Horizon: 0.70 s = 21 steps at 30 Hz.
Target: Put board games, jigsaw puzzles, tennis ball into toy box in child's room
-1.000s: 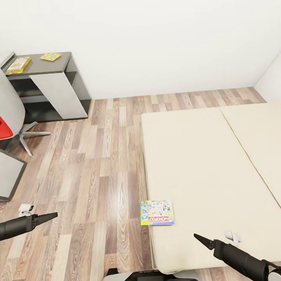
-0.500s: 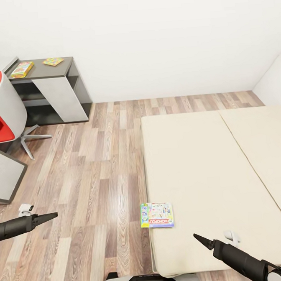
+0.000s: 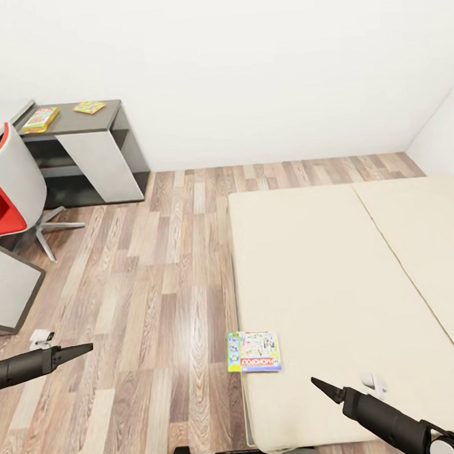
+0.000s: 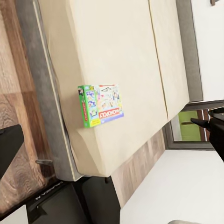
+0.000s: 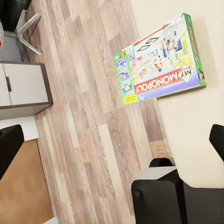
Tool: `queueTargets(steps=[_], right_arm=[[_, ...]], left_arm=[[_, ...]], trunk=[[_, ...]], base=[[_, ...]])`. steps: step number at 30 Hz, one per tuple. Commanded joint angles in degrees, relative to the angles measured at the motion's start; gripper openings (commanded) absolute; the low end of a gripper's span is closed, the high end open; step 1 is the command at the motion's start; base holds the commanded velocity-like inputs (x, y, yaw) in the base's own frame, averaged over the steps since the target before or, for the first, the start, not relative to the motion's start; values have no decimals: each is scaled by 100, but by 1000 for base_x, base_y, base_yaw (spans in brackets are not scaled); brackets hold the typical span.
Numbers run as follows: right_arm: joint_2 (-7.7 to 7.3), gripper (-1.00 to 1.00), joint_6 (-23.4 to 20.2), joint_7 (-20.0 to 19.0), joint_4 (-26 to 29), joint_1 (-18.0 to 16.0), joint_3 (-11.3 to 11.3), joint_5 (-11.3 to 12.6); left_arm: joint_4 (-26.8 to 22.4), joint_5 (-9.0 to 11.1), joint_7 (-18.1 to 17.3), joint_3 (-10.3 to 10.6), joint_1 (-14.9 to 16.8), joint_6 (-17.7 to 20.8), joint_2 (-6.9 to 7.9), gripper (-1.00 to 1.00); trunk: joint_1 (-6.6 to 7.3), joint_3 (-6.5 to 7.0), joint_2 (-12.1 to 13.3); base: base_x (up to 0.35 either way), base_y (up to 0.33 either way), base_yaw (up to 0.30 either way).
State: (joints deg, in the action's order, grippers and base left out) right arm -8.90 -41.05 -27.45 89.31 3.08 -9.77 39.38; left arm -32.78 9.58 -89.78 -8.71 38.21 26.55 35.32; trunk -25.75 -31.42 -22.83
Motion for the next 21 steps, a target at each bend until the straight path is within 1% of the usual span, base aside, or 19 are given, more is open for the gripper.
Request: queueTargets(steps=[1,21], right_arm=[[2,100,-35,-6,6,0,-7,17],[11,100,-35,-4,-1,0,-7,16]], left_arm=[[0,0,-22,1,2,61,1,100],[0,-6,-22,1,2,52,1,100]], trunk=[[-4,3,-9],[-4,188,-9]], base=[[0,0,0],[0,0,0]])
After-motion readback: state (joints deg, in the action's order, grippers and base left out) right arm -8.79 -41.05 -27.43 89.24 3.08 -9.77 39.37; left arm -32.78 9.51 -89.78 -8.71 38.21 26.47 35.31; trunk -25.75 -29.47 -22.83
